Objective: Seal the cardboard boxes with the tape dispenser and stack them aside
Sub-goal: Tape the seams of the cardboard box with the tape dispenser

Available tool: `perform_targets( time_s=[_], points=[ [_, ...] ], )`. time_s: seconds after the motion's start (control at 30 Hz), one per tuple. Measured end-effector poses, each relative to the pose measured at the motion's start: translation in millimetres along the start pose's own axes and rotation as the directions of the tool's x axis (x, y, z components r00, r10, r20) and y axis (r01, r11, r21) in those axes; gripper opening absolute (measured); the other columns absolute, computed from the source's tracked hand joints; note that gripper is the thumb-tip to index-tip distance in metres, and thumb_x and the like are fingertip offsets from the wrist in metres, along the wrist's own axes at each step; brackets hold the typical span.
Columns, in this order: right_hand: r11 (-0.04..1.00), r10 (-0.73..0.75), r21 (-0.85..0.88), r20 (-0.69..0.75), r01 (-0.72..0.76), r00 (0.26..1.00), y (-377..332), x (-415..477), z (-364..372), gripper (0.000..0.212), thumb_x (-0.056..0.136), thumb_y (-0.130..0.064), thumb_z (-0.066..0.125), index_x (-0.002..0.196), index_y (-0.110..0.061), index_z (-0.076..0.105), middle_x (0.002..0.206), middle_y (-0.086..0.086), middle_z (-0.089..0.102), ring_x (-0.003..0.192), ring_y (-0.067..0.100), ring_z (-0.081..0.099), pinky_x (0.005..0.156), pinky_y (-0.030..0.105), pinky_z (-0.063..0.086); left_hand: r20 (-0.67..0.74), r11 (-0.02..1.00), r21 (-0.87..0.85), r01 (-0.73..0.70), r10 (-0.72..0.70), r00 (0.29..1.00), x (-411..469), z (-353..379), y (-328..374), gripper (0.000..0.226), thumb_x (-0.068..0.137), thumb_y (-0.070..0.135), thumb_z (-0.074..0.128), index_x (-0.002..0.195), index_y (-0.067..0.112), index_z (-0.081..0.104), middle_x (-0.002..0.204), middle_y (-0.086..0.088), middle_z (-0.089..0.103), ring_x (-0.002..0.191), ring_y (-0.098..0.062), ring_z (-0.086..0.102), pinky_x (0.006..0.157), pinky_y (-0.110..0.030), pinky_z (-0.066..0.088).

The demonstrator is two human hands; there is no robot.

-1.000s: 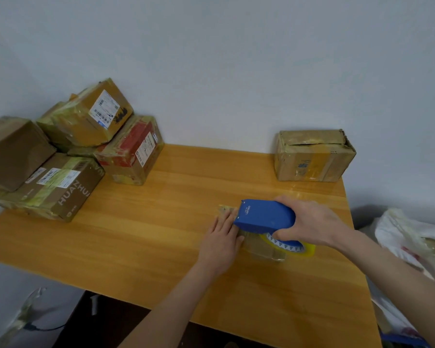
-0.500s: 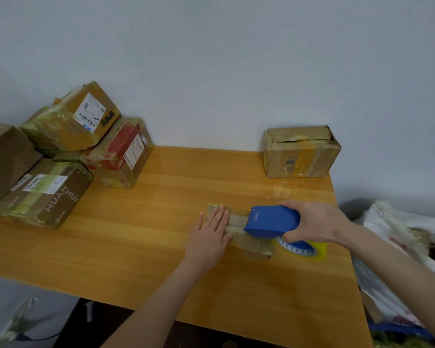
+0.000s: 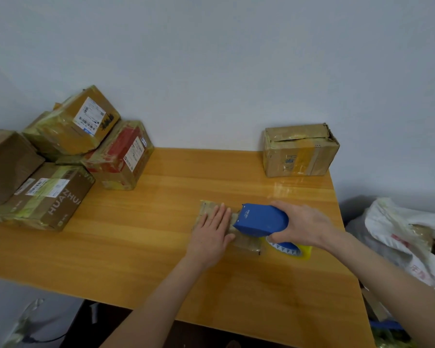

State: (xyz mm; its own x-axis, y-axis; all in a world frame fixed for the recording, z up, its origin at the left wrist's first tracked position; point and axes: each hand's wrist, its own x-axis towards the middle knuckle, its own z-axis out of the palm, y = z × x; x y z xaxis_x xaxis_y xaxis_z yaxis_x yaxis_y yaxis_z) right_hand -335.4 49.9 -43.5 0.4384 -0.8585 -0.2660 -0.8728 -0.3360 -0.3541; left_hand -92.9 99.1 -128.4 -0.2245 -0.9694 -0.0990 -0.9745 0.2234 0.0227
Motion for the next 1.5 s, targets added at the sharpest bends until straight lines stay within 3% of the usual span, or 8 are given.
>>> perform_targets(
  time_s=[0.17,0.47,0.6,0.73,0.87,1.03,1.2,1.5],
  points=[
    [1.000,-0.001,0.012,0.026,0.001,1.000,4,-2,-2,0.077,0.073,-0.061,0.068,0.138,-0.038,0.035,0.111,-0.011,0.059,0.093,0.014,0.059,0.077,0.034,0.055,-0.013,1.000,0.001,-0.027,0.027,1.000,-2,5,11,0.059,0.098,0.053,0.001,0.145,0.023,-0.020,0.155,0.006,-0.022,0.144,-0.012,-0.021,0.120,-0.036,-0.009],
    [0.995,0.046,0.089,0.098,-0.055,0.994,40,-17,-17,0.072,0.069,-0.050,0.072,0.133,-0.042,0.041,0.101,-0.017,0.058,0.081,0.003,0.058,0.066,0.025,0.052,0.009,0.999,0.037,-0.035,0.034,0.999,0,6,6,0.058,0.097,0.051,-0.004,0.144,0.022,-0.021,0.154,0.007,-0.024,0.143,-0.009,-0.022,0.120,-0.034,-0.009],
    [0.991,0.083,0.094,0.146,-0.097,0.986,43,-20,3,0.078,0.073,-0.044,0.072,0.140,-0.038,0.034,0.103,-0.010,0.058,0.079,0.008,0.057,0.063,0.024,0.049,0.021,0.999,0.027,-0.022,0.021,1.000,1,7,6,0.058,0.097,0.052,-0.003,0.144,0.023,-0.020,0.156,0.007,-0.022,0.140,-0.007,-0.024,0.119,-0.034,-0.010],
    [0.990,0.106,0.081,0.134,-0.117,0.985,47,-17,11,0.081,0.073,-0.046,0.070,0.143,-0.039,0.029,0.099,-0.012,0.055,0.076,0.008,0.054,0.056,0.021,0.040,0.032,1.000,-0.024,-0.008,0.009,0.999,2,5,17,0.073,0.082,0.066,-0.016,0.144,0.028,-0.022,0.155,0.003,-0.025,0.140,-0.013,-0.027,0.117,-0.039,-0.011],
    [0.988,0.119,0.078,0.144,-0.131,0.982,48,-14,15,0.083,0.074,-0.046,0.069,0.145,-0.040,0.026,0.097,-0.014,0.051,0.071,0.003,0.051,0.053,0.018,0.035,0.008,0.998,-0.019,-0.061,0.061,0.998,7,11,40,0.071,0.087,0.063,-0.015,0.146,0.025,-0.018,0.156,0.004,-0.023,0.142,-0.015,-0.027,0.119,-0.043,-0.012],
    [0.981,0.094,0.156,0.138,-0.116,0.986,56,-19,20,0.081,0.072,-0.042,0.072,0.141,-0.039,0.030,0.105,-0.011,0.053,0.088,0.011,0.055,0.065,0.024,0.047,0.010,0.998,0.003,-0.070,0.070,0.998,8,13,36,0.072,0.088,0.063,-0.016,0.147,0.023,-0.017,0.156,0.005,-0.023,0.143,-0.014,-0.024,0.118,-0.041,-0.012],
    [0.970,0.084,0.211,0.163,-0.118,0.983,76,-32,17,0.079,0.068,-0.038,0.073,0.137,-0.042,0.034,0.107,-0.013,0.056,0.092,0.012,0.060,0.078,0.036,0.056,0.016,0.997,0.015,-0.069,0.069,0.997,7,14,37,0.073,0.086,0.064,-0.018,0.146,0.024,-0.018,0.155,0.005,-0.023,0.143,-0.013,-0.023,0.117,-0.039,-0.013],
    [0.974,0.132,0.156,0.198,-0.164,0.971,82,-35,32,0.081,0.072,-0.036,0.072,0.142,-0.035,0.031,0.106,-0.012,0.054,0.093,0.013,0.056,0.072,0.029,0.051,0.029,0.999,-0.010,-0.044,0.045,0.999,8,5,40,0.071,0.083,0.064,-0.016,0.144,0.027,-0.021,0.153,0.005,-0.026,0.140,-0.011,-0.027,0.113,-0.038,-0.016]
  ],
)
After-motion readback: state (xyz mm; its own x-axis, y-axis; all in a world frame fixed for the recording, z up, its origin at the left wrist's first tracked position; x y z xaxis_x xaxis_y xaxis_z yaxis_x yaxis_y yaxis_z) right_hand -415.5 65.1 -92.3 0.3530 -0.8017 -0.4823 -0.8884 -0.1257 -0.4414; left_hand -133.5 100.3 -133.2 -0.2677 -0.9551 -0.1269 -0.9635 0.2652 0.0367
